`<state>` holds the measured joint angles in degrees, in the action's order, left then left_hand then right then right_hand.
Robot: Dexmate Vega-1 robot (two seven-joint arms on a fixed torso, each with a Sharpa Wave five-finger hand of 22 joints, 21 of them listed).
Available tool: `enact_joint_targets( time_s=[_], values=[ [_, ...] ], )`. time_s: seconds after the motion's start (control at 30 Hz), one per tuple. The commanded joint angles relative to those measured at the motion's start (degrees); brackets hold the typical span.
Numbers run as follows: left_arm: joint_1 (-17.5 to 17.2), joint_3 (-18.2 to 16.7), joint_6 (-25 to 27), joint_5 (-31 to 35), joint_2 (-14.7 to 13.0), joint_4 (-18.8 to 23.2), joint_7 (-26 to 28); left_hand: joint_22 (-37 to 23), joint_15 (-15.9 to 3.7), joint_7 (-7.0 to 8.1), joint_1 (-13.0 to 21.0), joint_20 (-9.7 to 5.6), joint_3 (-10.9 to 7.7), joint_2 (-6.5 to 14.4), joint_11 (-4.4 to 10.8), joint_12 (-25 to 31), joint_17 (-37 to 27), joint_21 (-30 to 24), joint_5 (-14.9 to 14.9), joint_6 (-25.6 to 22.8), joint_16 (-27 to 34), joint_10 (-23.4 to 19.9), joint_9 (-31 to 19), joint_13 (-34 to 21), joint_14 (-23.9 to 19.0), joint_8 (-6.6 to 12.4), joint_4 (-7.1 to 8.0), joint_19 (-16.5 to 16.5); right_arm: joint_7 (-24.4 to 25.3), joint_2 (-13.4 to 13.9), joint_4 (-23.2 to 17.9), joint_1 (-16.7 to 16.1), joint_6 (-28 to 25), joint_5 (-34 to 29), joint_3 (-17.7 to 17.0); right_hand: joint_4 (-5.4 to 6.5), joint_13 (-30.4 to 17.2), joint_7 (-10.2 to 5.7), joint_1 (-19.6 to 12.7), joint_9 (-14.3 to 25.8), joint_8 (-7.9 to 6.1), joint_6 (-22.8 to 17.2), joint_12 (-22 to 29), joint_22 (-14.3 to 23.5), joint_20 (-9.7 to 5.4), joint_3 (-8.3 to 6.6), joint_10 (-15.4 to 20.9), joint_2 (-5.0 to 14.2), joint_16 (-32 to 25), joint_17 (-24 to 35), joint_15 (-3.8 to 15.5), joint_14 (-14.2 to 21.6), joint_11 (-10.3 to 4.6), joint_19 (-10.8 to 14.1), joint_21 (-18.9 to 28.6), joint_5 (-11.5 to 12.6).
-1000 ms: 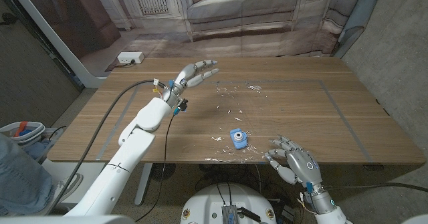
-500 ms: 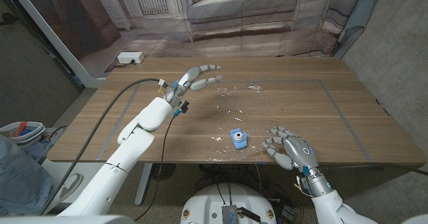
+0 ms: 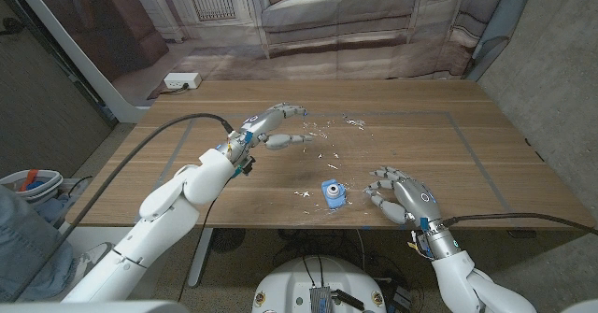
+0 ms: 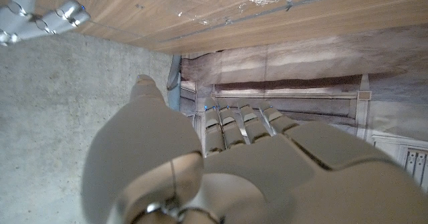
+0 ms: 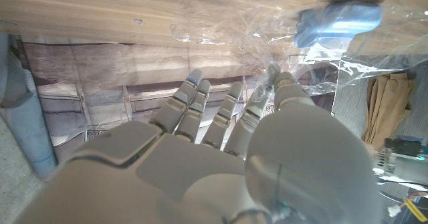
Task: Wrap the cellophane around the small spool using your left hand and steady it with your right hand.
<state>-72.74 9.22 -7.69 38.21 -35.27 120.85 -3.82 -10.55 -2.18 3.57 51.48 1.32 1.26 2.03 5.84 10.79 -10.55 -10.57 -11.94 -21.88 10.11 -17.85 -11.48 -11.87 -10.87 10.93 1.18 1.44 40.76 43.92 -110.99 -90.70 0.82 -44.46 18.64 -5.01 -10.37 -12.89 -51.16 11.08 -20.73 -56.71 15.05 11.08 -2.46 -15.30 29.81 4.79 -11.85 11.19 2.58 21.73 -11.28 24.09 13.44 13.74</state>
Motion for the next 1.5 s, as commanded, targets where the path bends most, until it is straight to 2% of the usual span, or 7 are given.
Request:
enact_joint_targets(
  time_s=[0.03,0.2,0.53,0.77,0.97,1.23,1.5],
  values=[
    [-9.67,-2.40,-0.68,10.44,-5.39,4.95,0.95,-0.11,-1.86,0.09,0.22,0.11,0.38,-0.11,0.16,-0.14,-0.17,-0.02,-0.37,0.29,-0.08,1.03,0.01,-0.11,1.16,0.16,-0.14,-1.18,-3.46,-0.67,-0.46,1.92,1.79,0.76,-0.85,-0.09,-0.21,0.03,-0.10,0.18,0.25,-0.54,-0.26,0.17,-4.03,-0.15,-0.05,0.64,0.10,0.11,4.41,0.06,0.14,-0.41,-0.10,-0.22],
    [-12.72,-2.22,0.33,14.55,-5.51,6.05,2.33,-0.12,-1.90,0.51,0.39,0.18,0.43,-0.14,0.01,-0.06,-0.19,0.12,-0.61,0.25,-0.02,1.77,-0.01,-0.13,1.96,0.33,-0.25,-2.40,-5.09,-1.11,0.25,3.37,3.00,2.20,-0.92,-0.13,-0.21,0.03,-0.11,0.19,0.30,-0.60,-0.31,0.17,-3.96,-0.15,-0.05,0.70,0.16,0.10,4.31,0.03,0.22,-0.50,-0.14,-0.35],
    [-18.64,-5.97,-0.68,13.90,-6.97,7.58,2.07,-0.12,-2.67,1.76,1.11,0.19,0.36,-0.20,0.63,0.48,-0.15,-0.63,-0.99,0.84,0.60,1.44,-0.04,-0.14,1.17,0.31,-0.69,-1.45,-7.81,-1.57,1.91,7.18,5.61,3.30,-0.17,-0.18,-0.21,0.03,-0.10,0.20,0.37,-0.73,-0.43,0.16,-3.86,-0.14,-0.14,0.76,0.26,0.09,4.21,-0.02,0.22,-0.69,-0.22,-0.58],
    [-22.80,-8.29,2.80,16.85,-5.67,10.26,1.31,-0.14,-2.83,2.49,1.46,1.09,0.37,-0.24,1.03,0.70,-0.16,-0.90,-1.23,2.21,0.81,1.34,-0.06,-0.16,0.79,-0.01,-0.91,-1.10,-8.53,-1.06,3.44,9.04,8.03,4.57,-0.88,-0.20,-0.21,0.03,-0.04,0.21,0.45,-0.81,-0.52,0.16,-3.82,-0.10,-0.18,0.80,0.33,0.08,4.25,-0.04,0.24,-0.74,-0.25,-0.79],
    [-25.14,-7.69,6.29,19.08,-3.69,12.07,-0.30,-0.16,-2.87,2.71,1.52,1.19,0.48,-0.37,1.14,0.64,-0.18,-0.92,-1.39,3.16,0.71,1.82,-0.07,-0.17,1.15,-0.19,-0.99,-1.23,-8.84,-0.39,4.65,9.60,10.57,6.18,-2.02,-0.25,-0.20,0.03,-0.06,0.21,0.49,-0.88,-0.52,0.16,-3.79,-0.11,-0.09,0.85,0.36,0.08,4.21,-0.02,0.28,-0.85,-0.30,-0.88],
    [-23.49,-3.71,10.27,19.85,0.45,11.06,0.19,-0.21,-2.26,2.60,1.04,1.96,0.94,-0.68,1.23,0.35,-0.30,-0.66,-1.68,4.55,0.57,3.58,-0.10,-0.23,2.18,-0.19,-0.81,-2.49,-9.54,0.32,5.62,9.53,12.63,7.49,-3.50,-0.33,-0.20,0.03,-0.09,0.22,0.55,-1.00,-0.58,0.16,-3.69,-0.11,-0.05,0.88,0.42,0.06,4.15,-0.01,0.28,-1.03,-0.38,-1.07],
    [-17.75,-1.97,9.29,17.20,0.13,9.33,-1.01,-0.26,-2.25,2.30,0.91,2.02,1.05,-0.37,1.27,1.22,-0.39,-0.95,-2.00,1.78,1.14,2.10,-0.13,-0.29,1.10,1.15,-0.67,-2.38,-14.40,-0.69,3.82,10.01,9.67,8.57,-3.68,-0.56,-0.20,0.06,-0.23,0.24,0.62,-1.26,-0.64,0.15,-2.99,-0.18,0.11,0.89,0.47,0.00,3.37,0.17,0.44,-1.35,-0.51,-1.36]
  ],
)
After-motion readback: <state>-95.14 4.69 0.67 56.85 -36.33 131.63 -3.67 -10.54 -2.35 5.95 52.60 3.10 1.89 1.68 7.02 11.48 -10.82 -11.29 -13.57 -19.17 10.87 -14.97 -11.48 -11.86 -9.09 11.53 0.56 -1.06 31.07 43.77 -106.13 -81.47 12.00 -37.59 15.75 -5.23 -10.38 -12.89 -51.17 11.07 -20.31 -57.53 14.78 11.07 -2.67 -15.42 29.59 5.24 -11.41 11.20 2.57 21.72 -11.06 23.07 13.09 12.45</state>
